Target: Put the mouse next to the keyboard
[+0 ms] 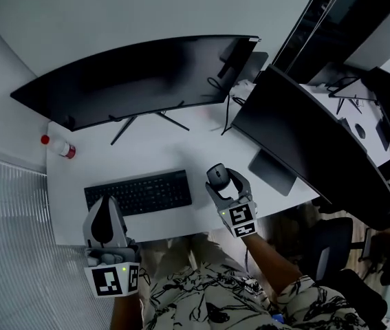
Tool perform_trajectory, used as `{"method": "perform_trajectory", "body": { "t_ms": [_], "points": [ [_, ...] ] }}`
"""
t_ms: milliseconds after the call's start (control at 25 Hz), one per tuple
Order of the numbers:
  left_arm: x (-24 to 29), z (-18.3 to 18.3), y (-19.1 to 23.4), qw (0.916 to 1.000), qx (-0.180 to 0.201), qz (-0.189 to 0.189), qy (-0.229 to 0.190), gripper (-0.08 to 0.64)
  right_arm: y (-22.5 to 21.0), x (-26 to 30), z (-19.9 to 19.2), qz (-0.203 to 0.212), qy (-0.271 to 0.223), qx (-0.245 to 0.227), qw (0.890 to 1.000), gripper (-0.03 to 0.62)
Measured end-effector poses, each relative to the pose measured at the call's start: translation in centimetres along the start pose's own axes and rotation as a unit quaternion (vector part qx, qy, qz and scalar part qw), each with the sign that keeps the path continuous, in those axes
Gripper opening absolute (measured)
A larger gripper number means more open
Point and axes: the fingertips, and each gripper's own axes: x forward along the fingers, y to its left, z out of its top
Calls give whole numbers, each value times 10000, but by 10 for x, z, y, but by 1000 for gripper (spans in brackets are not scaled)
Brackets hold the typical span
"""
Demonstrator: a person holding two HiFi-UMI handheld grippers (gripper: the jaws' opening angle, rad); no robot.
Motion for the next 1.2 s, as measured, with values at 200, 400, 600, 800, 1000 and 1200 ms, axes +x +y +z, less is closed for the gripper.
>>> {"method": "perform_trajectory", "body": {
  "t_ms": [200, 400, 600, 800, 1000, 1200],
  "points": [
    [4, -12, -1, 9999, -21, -26, 96, -6, 9, 25, -45, 118, 575, 190, 9981, 299],
    [5, -19, 0, 9999, -29, -25, 162, -6, 14, 42, -83, 130, 1176, 379, 9923, 299],
    [6, -27, 1, 9996, -42, -24, 262, -6, 16, 55, -110, 92, 1672, 504, 9846, 299],
    [7, -33, 3, 9993, -83, -34, 362, -6, 17, 65, -126, 55, 2025, 620, 9773, 299],
    [9, -39, 4, 9992, -98, -31, 393, -6, 15, 77, -132, -13, 2159, 643, 9743, 299],
    [11, -42, 6, 9990, -127, -23, 434, -6, 16, 83, -134, -19, 2183, 619, 9739, 299]
  ]
}}
